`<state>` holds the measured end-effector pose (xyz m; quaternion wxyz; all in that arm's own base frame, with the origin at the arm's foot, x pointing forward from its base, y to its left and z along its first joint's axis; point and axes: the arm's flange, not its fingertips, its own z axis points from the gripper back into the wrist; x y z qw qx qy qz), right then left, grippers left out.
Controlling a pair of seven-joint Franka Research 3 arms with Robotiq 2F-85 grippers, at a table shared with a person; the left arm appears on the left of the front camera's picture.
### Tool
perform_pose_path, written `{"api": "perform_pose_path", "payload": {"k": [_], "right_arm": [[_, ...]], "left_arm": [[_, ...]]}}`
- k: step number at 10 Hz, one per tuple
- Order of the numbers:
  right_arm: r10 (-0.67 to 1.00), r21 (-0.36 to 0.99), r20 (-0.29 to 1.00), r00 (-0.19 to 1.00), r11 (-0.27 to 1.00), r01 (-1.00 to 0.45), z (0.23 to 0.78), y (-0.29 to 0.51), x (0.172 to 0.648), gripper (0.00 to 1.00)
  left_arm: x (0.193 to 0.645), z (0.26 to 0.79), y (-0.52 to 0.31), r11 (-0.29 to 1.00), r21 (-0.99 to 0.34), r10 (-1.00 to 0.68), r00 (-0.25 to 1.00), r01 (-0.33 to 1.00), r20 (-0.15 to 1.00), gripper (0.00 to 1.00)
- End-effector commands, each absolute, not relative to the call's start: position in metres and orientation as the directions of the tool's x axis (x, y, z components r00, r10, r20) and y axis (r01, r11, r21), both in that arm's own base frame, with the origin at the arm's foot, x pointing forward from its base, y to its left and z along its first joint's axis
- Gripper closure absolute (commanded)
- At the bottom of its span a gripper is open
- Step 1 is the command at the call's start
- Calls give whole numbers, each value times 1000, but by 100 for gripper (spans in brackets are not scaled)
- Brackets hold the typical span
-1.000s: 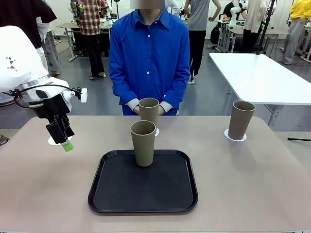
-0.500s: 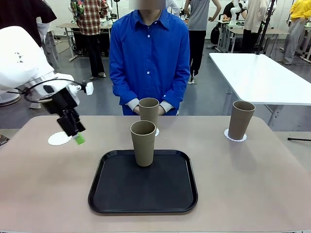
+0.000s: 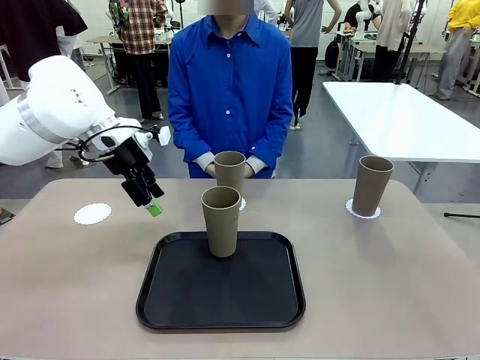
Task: Place coasters on the table and set cups on them.
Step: Take one Reusable plastic cup from the Flat Tray and place it on a coaster set by the human.
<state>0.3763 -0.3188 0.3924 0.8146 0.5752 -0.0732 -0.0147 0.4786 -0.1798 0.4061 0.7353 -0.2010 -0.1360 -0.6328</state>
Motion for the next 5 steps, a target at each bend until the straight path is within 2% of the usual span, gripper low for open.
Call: {"api": "perform_pose_path", "payload": {"k": [1,2,3,4,5], "right_arm": [[-110,939,96,989,340,-53,393,-318,376,0],[-110,939,96,989,340,-53,393,-318,376,0],[-110,939,96,989,340,-53,393,-318,376,0],[-110,939,96,989,340,-53,393,-318,376,0],[-110,939,96,989,340,-53,393,-318,376,0]], "left_arm": [[480,408,-175,169,-142,-866,215,975,451,0],[480,408,-175,169,-142,-866,215,975,451,0],[478,406,-180,116,-123,-876,159,986,454,0],[480,408,-176,63,-279,-806,213,958,552,0],[487,405,-169,-50,-326,-692,202,944,693,0]]}}
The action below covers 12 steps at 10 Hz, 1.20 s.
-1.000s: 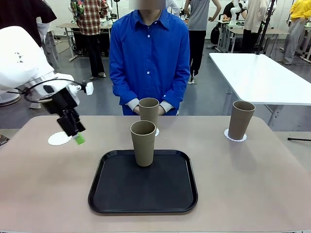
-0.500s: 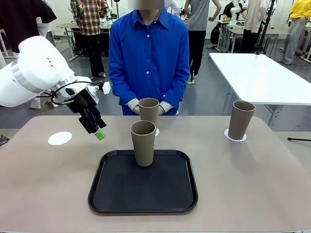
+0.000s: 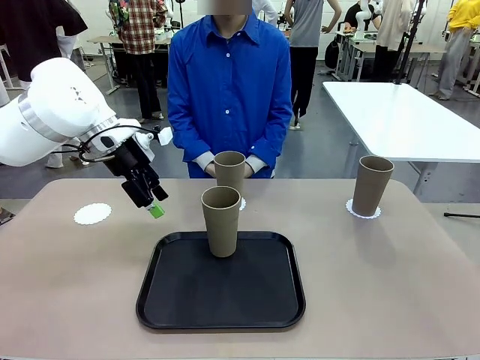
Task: Place coasters on the table and set cups on them.
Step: Take one Reusable plastic cup from the Flat Tray and place it on a coaster set by the human.
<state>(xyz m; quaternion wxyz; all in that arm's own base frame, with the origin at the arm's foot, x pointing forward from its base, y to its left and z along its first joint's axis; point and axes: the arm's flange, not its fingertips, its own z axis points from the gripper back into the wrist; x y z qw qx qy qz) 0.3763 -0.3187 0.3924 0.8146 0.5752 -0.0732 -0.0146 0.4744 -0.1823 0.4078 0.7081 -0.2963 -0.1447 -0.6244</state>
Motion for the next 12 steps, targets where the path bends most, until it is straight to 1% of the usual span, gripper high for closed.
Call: {"api": "perform_pose_path", "payload": {"k": [1,2,3,5,7,8,12], "right_arm": [[-110,939,96,989,340,-53,393,-318,376,0],[-110,939,96,989,340,-53,393,-318,376,0],[-110,939,96,989,340,-53,393,-318,376,0],[-110,939,96,989,340,-53,393,-318,376,0],[-110,939,96,989,340,-53,393,-318,376,0],[-110,939,96,989,340,-53,393,-318,376,0],[-110,939,96,989,340,-53,393,-318,376,0]], "left_arm": [[490,400,-163,-115,-337,-595,207,935,776,0],[493,392,-154,-172,-299,-497,179,939,849,0],[494,380,-148,-182,-250,-431,151,951,890,0],[491,351,-142,-109,-105,-325,65,988,943,0],[486,333,-139,-55,-47,-271,31,997,962,0],[485,329,-137,-37,-45,-250,35,998,968,0],[479,317,-134,-71,-73,-280,51,995,959,0]]}}
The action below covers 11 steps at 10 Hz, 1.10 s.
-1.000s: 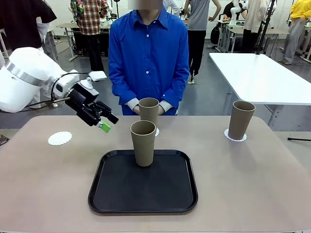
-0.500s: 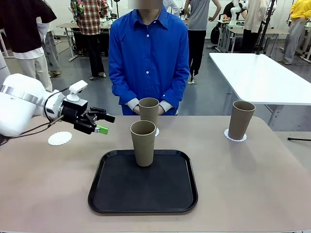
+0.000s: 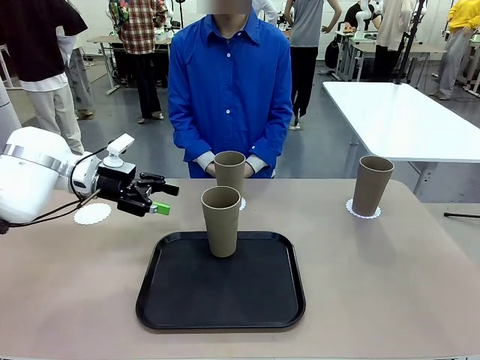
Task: Place coasters on the table and set cups on them.
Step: Take one Reusable plastic cup from the Flat Tray and place it on a coaster set by the human.
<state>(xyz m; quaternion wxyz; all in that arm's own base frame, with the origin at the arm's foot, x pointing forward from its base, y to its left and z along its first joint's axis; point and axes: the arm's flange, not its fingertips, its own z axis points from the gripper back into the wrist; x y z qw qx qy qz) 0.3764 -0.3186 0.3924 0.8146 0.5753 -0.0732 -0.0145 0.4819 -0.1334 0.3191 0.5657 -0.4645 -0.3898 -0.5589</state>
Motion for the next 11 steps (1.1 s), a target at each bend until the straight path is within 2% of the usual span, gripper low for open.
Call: {"api": "perform_pose_path", "payload": {"k": [1,8,11], "right_arm": [[-110,939,96,989,340,-53,393,-318,376,0],[-110,939,96,989,340,-53,393,-318,376,0],[-110,939,96,989,340,-53,393,-318,376,0]], "left_arm": [[476,314,-134,-77,-69,-283,44,995,958,0],[480,317,-133,-67,-94,-282,71,993,957,0],[484,286,-146,-58,-47,-183,36,997,982,0]]}}
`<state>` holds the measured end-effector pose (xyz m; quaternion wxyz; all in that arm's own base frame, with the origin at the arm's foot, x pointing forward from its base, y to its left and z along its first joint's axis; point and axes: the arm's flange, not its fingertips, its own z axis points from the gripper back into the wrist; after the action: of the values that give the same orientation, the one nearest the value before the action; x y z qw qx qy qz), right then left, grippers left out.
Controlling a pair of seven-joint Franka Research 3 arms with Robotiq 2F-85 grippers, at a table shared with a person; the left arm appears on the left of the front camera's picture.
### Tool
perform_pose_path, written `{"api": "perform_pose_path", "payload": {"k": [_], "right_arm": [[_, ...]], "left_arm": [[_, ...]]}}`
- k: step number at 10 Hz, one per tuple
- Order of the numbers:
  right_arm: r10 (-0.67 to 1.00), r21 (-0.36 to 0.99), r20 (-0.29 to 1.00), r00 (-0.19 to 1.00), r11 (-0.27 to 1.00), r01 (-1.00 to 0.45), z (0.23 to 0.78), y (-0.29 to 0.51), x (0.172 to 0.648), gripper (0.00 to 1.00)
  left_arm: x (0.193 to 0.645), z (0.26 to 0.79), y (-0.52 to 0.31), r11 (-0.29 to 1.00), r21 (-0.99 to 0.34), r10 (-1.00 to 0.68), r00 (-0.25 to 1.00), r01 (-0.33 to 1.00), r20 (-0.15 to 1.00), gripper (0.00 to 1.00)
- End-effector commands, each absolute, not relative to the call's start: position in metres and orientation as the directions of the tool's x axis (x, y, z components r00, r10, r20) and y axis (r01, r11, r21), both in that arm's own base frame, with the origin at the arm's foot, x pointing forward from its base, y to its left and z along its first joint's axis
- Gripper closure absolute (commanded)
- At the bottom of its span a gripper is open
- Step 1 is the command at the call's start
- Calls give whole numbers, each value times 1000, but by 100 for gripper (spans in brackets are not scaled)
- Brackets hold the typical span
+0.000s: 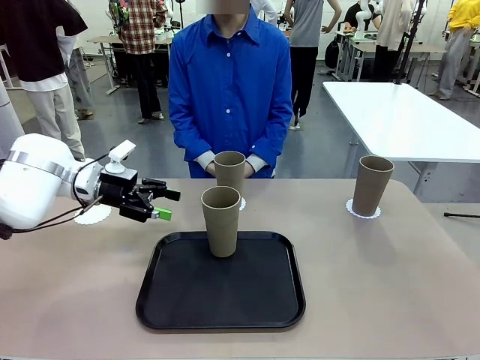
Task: Place coasters on the table and set cups on them.
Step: Take one Reusable plastic cup from the Flat Tray and place it on a coaster set by the human.
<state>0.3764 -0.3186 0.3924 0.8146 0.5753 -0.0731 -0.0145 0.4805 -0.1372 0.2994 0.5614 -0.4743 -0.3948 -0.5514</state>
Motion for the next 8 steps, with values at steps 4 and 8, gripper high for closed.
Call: {"api": "perform_pose_path", "payload": {"k": [4,8], "right_arm": [[-110,939,96,989,340,-53,393,-318,376,0],[-110,939,96,989,340,-53,393,-318,376,0]], "left_arm": [[484,256,-163,-86,-1,-147,-11,996,989,0],[487,234,-179,-92,-80,-161,65,993,985,0]]}}
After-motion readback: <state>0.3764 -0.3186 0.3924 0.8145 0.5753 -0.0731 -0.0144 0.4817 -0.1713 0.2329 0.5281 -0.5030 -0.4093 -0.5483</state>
